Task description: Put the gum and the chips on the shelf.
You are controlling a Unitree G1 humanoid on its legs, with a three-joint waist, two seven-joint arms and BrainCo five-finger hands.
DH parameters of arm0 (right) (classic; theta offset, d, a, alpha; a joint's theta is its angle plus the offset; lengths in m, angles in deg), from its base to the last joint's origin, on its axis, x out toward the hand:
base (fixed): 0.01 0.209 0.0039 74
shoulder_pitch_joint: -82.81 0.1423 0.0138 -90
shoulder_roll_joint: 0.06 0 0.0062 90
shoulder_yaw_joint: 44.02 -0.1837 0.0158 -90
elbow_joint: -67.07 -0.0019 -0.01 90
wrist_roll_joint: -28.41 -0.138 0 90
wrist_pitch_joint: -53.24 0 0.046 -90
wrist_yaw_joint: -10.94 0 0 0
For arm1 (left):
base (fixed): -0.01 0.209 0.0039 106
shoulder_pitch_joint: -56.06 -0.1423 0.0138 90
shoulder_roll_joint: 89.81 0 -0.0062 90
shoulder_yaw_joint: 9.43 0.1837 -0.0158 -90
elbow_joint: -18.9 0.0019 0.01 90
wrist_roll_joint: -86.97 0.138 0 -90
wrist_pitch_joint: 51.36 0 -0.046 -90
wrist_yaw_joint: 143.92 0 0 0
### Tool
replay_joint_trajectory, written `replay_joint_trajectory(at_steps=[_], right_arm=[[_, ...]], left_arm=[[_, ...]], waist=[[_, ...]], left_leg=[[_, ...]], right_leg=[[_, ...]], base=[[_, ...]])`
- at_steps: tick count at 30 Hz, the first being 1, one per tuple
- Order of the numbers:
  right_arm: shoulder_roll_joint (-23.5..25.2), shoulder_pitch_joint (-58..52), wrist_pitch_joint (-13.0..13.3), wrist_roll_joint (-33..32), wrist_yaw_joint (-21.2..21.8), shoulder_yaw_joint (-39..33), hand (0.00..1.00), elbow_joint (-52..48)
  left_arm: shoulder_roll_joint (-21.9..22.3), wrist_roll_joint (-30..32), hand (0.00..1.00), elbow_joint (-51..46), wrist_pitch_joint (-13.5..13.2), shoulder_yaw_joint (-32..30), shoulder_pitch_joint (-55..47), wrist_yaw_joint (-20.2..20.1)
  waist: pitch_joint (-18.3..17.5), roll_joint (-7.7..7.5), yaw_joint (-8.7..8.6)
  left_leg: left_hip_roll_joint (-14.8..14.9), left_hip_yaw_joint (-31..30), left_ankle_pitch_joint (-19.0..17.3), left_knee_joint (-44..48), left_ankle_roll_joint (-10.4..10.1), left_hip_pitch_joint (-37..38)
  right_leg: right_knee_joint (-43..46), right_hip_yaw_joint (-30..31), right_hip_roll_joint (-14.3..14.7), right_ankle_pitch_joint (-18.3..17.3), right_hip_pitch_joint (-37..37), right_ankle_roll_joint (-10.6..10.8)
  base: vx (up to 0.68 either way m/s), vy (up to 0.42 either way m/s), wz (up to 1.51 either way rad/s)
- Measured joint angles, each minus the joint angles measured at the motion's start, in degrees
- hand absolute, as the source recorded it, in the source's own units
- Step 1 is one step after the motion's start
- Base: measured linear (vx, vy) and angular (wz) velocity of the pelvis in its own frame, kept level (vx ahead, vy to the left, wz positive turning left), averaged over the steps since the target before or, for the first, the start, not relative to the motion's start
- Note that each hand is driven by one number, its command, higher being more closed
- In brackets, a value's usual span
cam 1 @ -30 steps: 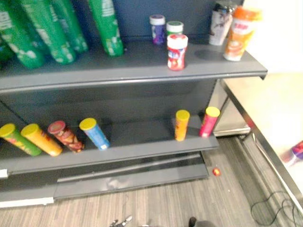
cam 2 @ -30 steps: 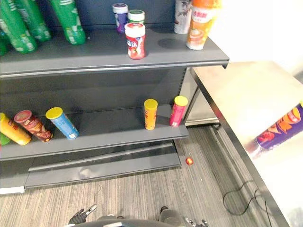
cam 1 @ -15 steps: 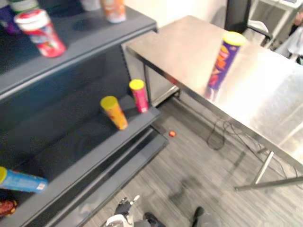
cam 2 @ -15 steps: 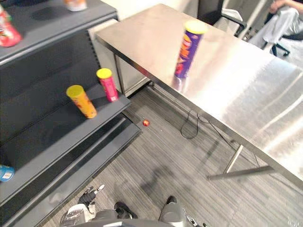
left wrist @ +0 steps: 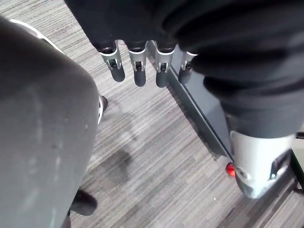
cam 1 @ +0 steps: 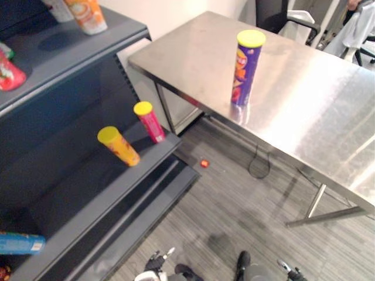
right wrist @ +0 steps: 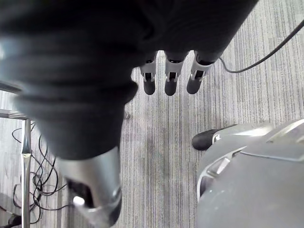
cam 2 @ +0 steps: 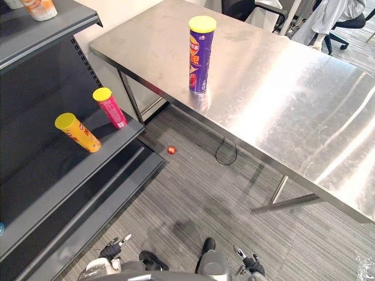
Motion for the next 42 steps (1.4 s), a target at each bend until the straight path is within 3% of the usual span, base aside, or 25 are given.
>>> replay_joint_trajectory(at_steps=[1, 5, 8, 9, 10, 12, 13, 15, 18, 21, 22, 24, 26, 28, 33, 39, 42], right_arm=[[0.0, 0.0, 0.0, -0.1, -0.1, -0.9, 0.00, 0.4], [0.2, 0.0, 0.1, -1.1, -0.1, -2.3, 0.00, 1.1], [0.6, -0.7, 0.0, -1.7, -0.1, -2.7, 0.00, 1.6], [0.5, -1.2, 0.2, -2.0, -0.1, -2.9, 0.00, 1.1], [0.4, -1.6, 0.3, -2.3, -0.1, -3.0, 0.00, 0.8], [0.5, -2.7, 0.7, -3.5, -0.4, -2.6, 0.00, -0.9], [0.0, -2.4, 0.9, -4.1, -0.5, -2.6, 0.00, -1.4], [-0.3, -2.2, 0.9, -4.4, -0.5, -2.7, 0.00, -1.4], [0.1, -2.4, 0.9, -4.3, -0.5, -2.6, 0.00, -1.6], [0.5, -2.2, 0.9, -4.4, -0.5, -2.6, 0.00, -2.9], [0.6, -2.0, 0.9, -4.3, -0.4, -2.6, 0.00, -3.4], [2.3, -2.3, 0.9, -4.3, -0.2, -2.7, 0.00, -3.6], [3.7, -3.0, 0.9, -4.3, 0.1, -2.9, 0.00, -3.6], [5.1, -2.9, 0.9, -4.3, 0.6, -4.2, 0.00, -3.5], [4.7, -2.7, 0.8, -4.3, 0.8, -6.5, 0.00, -2.3], [2.3, -1.7, 0.8, -4.4, 0.5, -8.0, 0.00, 3.4], [-0.3, -1.2, 0.8, -4.5, -0.2, -13.3, 0.00, 3.7]], left_arm=[[0.3, 0.0, 0.00, -0.1, 0.0, -1.0, -0.2, 0.1], [0.5, 0.0, 0.00, -0.4, 0.1, -2.1, -0.5, 0.2], [1.2, -2.8, 0.00, -0.8, 0.1, -5.7, -0.9, 0.3], [1.7, -4.5, 0.00, -1.9, 0.1, -6.1, -1.4, 0.4], [1.8, -4.7, 0.00, -2.6, 0.0, -6.1, -1.8, 0.4], [2.0, -7.7, 0.00, -3.9, -0.2, -6.5, -1.9, 0.2], [2.9, -8.8, 0.00, -4.7, -0.4, -6.3, -1.5, -0.2], [3.3, -9.0, 0.00, -4.9, -0.5, -6.0, -1.6, -0.4], [3.6, -9.3, 0.00, -5.1, -0.6, -6.1, -1.6, -0.4], [3.8, -10.8, 0.00, -5.9, -0.7, -6.5, -1.8, -0.4], [4.1, -10.9, 0.00, -5.8, -0.8, -6.6, -1.8, -0.4], [3.3, -10.9, 0.00, -6.0, -1.0, -6.6, -1.9, -0.4], [3.1, -10.9, 0.00, -6.1, -1.3, -7.1, -1.9, -0.4], [3.0, -10.5, 0.00, -5.7, -1.3, -7.1, -1.9, -0.4], [2.8, -8.2, 0.00, -2.4, -1.3, -6.9, -2.3, -0.4], [0.6, -7.8, 0.00, -0.4, -1.4, -4.3, -3.6, -0.3], [0.1, -7.8, 0.00, 0.1, -1.3, -4.3, -4.1, -0.3]], waist=[[0.2, 0.37, -0.09], [0.5, 0.36, -0.44], [0.8, 0.13, -0.43], [1.0, 0.47, -0.19], [1.1, 0.61, -0.05], [1.3, 0.37, 0.17], [1.2, 0.81, 0.12], [1.1, 0.76, 0.36], [1.1, 0.77, 1.80], [0.9, 0.96, 2.06], [0.3, 1.24, 2.23], [-0.4, -1.04, 1.88], [-1.3, -2.02, 2.13], [-2.0, -2.14, 2.13], [-3.7, -1.10, 2.00], [-4.9, -2.09, 1.82], [-6.4, -2.40, 1.90]], left_leg=[[0.2, 0.0, 0.0, 0.1, 0.0, 0.6], [1.5, 0.0, -1.0, 3.2, -0.6, 0.4], [7.7, -0.1, -2.2, 13.9, -0.5, 0.5], [11.0, -1.4, -2.1, 19.1, -0.2, 0.3], [12.1, -3.0, -1.9, 21.1, 0.2, 0.2], [13.3, -15.0, 0.1, 27.0, 2.8, -4.0], [10.4, -24.4, -1.8, 27.3, 0.8, -7.2], [6.8, -30.2, -3.2, 23.8, -0.2, -8.3], [4.7, -35.6, -3.5, 16.7, -0.7, -9.0], [2.2, -43.1, -1.9, 8.8, -1.1, -9.5], [1.0, -44.4, -2.4, 7.7, -4.5, -8.4], [-1.2, -43.6, -3.0, 8.4, -3.8, -8.4], [-2.5, -42.1, -4.6, 9.5, -3.1, -8.3], [-3.4, -40.2, -6.2, 9.6, -2.4, -7.4], [-5.0, -36.8, -6.4, 5.9, -2.2, -4.5], [-6.1, -35.2, -6.3, 4.1, -2.2, -3.6], [-7.1, -36.5, -5.8, 2.4, -2.2, -3.6]], right_leg=[[1.8, 0.0, -0.2, -0.8, -0.2, -0.7], [7.0, 0.1, -1.1, -4.9, -1.8, -0.3], [8.8, 1.3, 0.3, -7.6, -0.8, -1.3], [9.0, 2.0, 1.5, -8.2, 0.3, -1.8], [9.1, 2.6, 2.2, -8.5, 0.7, -2.1], [9.6, 4.7, 3.3, -9.9, 1.4, -3.1], [9.4, 6.6, 3.2, -10.0, 1.1, -3.2], [8.8, 9.1, 3.2, -9.7, 1.4, -3.6], [8.8, 12.8, 3.8, -9.6, 1.5, -3.4], [9.1, 16.8, 4.0, -9.2, 1.4, -0.9], [9.9, 18.7, 3.6, -9.5, 1.0, 0.5], [8.7, 19.6, 1.6, -8.4, 1.2, 2.0], [7.0, 20.0, -0.1, -7.5, 1.7, 2.9], [5.0, 20.3, -1.3, -6.1, 2.3, 3.8], [0.3, 23.6, -1.8, -1.6, 2.0, 4.5], [-4.8, 24.8, -2.0, 0.9, 1.6, 5.5], [-6.5, 24.7, -2.2, 1.4, 1.6, 4.8]], base=[[0.00, 0.000, 0.00], [0.00, -0.040, -0.01], [-0.02, -0.107, -0.23], [-0.01, -0.157, -0.43], [0.01, -0.154, -0.48], [0.03, -0.129, -0.49], [0.08, -0.063, -0.52], [0.10, 0.013, -0.61], [0.13, 0.094, -0.82], [0.23, 0.282, -0.76], [0.17, 0.253, -0.65], [0.16, 0.258, -0.32], [0.13, 0.262, -0.18], [0.06, 0.182, -0.30], [0.00, 0.111, -0.52], [-0.06, 0.017, -0.37], [-0.04, 0.006, -0.03]])
